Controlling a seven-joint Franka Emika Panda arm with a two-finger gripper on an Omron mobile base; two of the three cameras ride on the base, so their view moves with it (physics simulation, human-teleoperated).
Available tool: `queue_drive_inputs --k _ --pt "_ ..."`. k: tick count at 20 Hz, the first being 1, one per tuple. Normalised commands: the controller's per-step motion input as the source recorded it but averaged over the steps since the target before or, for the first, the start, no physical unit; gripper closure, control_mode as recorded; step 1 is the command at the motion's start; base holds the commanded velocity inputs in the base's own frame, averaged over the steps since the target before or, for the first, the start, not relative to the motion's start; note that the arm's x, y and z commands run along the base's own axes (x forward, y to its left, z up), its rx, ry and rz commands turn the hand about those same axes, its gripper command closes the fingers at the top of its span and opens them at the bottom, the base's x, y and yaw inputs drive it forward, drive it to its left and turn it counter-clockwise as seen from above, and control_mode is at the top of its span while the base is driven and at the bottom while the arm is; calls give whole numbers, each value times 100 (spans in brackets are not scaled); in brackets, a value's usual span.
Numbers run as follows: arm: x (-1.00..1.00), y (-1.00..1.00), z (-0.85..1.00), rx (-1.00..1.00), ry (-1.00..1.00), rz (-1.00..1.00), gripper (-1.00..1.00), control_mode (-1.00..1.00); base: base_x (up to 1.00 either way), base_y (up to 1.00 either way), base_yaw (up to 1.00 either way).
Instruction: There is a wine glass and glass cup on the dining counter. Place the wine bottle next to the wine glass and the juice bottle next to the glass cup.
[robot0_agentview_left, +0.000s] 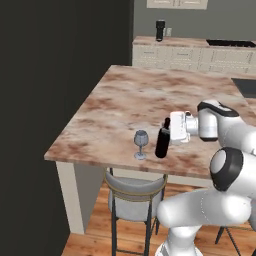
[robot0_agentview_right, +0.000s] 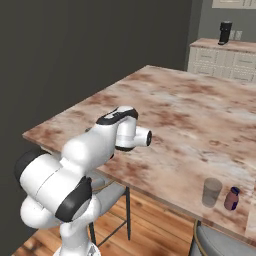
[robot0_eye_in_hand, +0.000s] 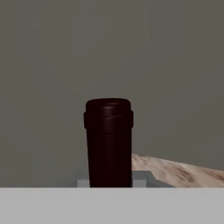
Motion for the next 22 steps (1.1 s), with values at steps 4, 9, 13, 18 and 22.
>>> queue_drive_inputs --k 4,9,13,18,22 --pt "25 0 -12 0 0 0 100 -100 0 0 0" --pt "22 0 -10 0 0 0 100 -100 0 0 0" --pt "21 0 -13 3 2 0 100 -100 0 0 0" --pt "21 0 -17 6 4 0 100 -100 0 0 0" --pt "21 0 -23 3 4 0 100 -100 0 0 0"
